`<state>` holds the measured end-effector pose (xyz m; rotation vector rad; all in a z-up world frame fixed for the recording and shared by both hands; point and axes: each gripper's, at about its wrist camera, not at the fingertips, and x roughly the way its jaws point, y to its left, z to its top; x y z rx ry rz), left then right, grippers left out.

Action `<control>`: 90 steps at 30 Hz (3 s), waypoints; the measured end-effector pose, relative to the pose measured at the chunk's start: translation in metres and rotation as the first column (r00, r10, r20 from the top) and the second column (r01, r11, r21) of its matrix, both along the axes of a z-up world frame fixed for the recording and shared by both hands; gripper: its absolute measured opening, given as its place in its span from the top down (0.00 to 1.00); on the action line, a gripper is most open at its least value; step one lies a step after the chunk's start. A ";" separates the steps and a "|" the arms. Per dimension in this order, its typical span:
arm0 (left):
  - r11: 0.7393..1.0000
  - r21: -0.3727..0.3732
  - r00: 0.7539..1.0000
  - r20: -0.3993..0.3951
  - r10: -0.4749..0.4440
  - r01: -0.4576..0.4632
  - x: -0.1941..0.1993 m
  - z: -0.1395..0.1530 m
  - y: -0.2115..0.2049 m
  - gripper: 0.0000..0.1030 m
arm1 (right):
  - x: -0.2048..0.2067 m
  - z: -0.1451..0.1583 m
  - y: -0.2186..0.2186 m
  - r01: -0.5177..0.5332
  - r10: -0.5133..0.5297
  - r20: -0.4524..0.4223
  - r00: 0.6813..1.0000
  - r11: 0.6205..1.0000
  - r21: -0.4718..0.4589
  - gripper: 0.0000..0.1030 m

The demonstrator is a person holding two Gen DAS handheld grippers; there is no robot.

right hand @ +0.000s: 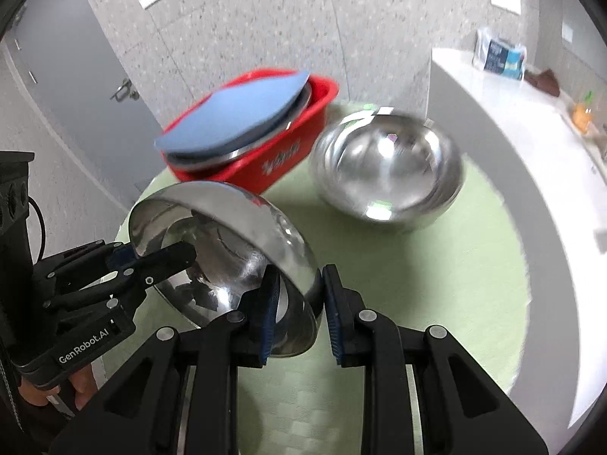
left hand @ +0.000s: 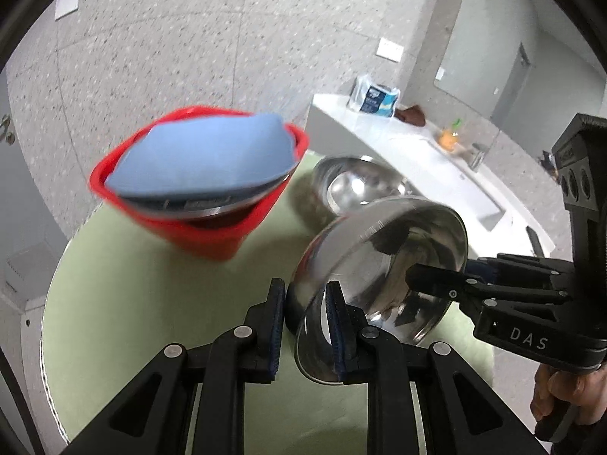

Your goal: Organize plates and bowls

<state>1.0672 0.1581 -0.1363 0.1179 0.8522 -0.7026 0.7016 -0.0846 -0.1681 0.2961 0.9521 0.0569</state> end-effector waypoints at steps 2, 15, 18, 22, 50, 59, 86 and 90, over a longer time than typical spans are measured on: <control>1.000 -0.006 1.000 0.001 0.001 -0.001 0.001 0.005 -0.009 0.83 | 0.002 0.007 -0.012 -0.002 0.002 0.018 1.000 1.000 -0.010 0.77; 0.989 0.070 0.991 0.012 0.131 -0.131 0.020 0.011 -0.125 0.83 | 0.063 0.014 -0.083 -0.097 0.098 0.060 0.993 0.995 -0.017 0.77; 0.981 0.096 0.985 0.000 0.171 -0.170 0.029 0.002 -0.148 0.83 | 0.082 0.009 -0.096 -0.124 0.125 0.053 0.991 0.992 -0.017 0.77; 0.971 0.133 0.979 -0.009 0.202 -0.199 0.039 -0.007 -0.176 0.83 | 0.103 -0.002 -0.104 -0.165 0.165 0.035 0.986 0.986 -0.012 0.77; 0.956 0.231 0.981 -0.027 0.190 -0.179 0.079 -0.052 -0.220 0.61 | 0.126 -0.041 -0.108 -0.216 0.214 -0.036 0.976 0.975 -0.046 0.75; 0.959 0.217 0.982 -0.017 0.189 -0.181 0.066 -0.053 -0.210 0.60 | 0.121 -0.040 -0.110 -0.208 0.207 -0.029 0.978 0.978 -0.033 0.76; 0.972 0.126 0.979 0.080 0.188 -0.197 -0.024 -0.012 -0.088 0.19 | 0.074 -0.008 -0.080 -0.059 0.070 0.062 0.996 0.985 -0.160 0.25; 0.973 0.091 0.976 0.083 0.204 -0.211 -0.059 -0.006 -0.035 0.17 | 0.043 0.010 -0.063 -0.040 0.056 0.098 0.994 0.986 -0.160 0.24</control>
